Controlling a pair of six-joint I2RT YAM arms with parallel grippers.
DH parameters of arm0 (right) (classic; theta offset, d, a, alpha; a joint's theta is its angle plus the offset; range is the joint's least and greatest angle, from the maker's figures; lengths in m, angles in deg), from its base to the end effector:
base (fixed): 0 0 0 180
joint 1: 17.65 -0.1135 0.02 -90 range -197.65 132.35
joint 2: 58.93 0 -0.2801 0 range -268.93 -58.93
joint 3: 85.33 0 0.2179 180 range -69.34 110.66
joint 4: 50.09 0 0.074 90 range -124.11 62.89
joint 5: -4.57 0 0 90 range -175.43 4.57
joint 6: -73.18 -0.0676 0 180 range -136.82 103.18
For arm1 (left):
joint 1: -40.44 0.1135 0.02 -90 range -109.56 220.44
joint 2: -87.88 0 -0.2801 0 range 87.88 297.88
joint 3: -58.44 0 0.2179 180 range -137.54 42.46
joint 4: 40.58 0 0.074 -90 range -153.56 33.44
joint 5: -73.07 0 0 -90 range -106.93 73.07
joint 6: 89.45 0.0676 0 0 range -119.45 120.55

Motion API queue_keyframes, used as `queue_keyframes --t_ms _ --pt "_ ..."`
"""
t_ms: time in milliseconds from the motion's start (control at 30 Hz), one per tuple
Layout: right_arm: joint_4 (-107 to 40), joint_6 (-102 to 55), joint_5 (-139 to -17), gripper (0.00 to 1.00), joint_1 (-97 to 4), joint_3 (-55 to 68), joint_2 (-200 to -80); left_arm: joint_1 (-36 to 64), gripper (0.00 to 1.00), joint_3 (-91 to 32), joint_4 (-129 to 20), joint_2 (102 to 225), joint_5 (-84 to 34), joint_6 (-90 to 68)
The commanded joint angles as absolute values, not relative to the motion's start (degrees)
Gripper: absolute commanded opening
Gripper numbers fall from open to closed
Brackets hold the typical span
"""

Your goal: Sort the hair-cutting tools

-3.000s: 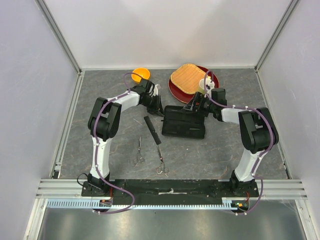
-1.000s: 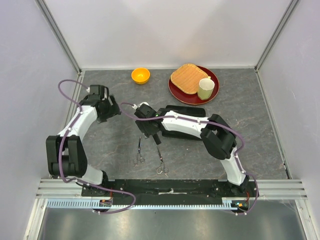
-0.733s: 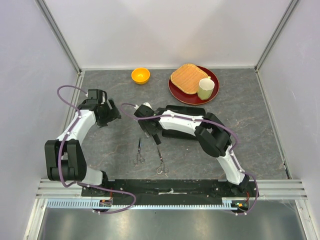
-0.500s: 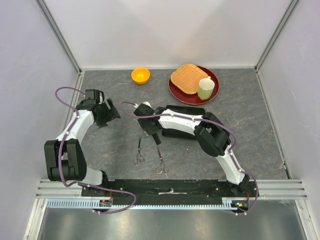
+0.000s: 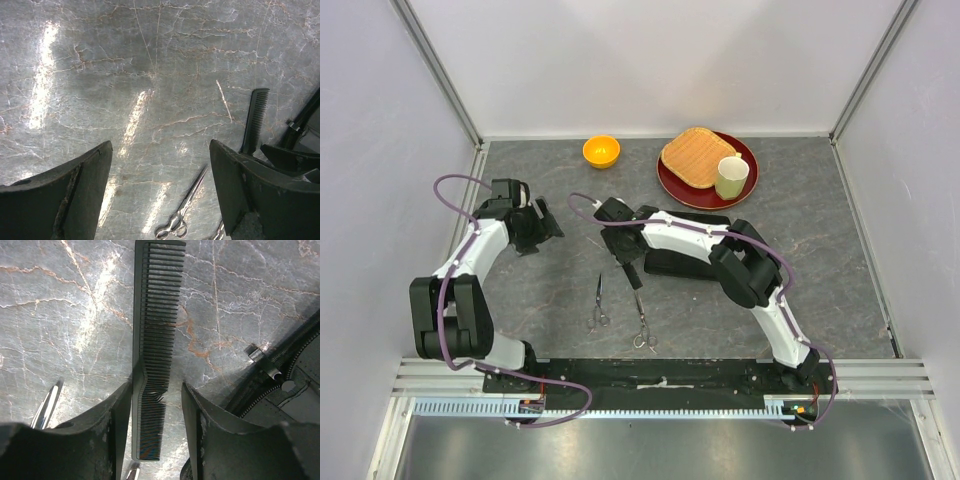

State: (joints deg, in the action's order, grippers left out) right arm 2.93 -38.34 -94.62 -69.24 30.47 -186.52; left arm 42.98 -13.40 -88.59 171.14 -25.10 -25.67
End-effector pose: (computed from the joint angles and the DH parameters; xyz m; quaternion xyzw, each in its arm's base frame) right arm 0.2968 0.3569 0.1636 -0.2355 0.9440 0.0667 0.2212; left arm 0.2725 0.0025 0.2272 -0.2208 0.9367 -0.1212 0.2433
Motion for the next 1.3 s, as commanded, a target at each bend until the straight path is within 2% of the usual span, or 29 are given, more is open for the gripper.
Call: queue_keyframes --t_ms 0,400,833,1267 --pt "4.03 -39.67 -93.07 0.5 -68.54 31.38 -190.41 43.34 0.85 -13.44 -86.62 171.99 -27.04 -26.52" --pt "6.06 -37.65 -93.95 0.4 -68.45 34.45 -192.08 43.34 0.84 -13.26 -86.18 172.87 -29.94 -26.52" --pt "5.71 -37.65 -95.71 0.42 -68.45 36.03 -187.96 43.34 0.83 -12.47 -83.46 173.31 -37.58 -26.79" --pt "5.71 -37.73 -95.8 0.44 -68.37 37.18 -186.46 43.34 0.82 -12.03 -82.93 173.66 -39.08 -26.87"
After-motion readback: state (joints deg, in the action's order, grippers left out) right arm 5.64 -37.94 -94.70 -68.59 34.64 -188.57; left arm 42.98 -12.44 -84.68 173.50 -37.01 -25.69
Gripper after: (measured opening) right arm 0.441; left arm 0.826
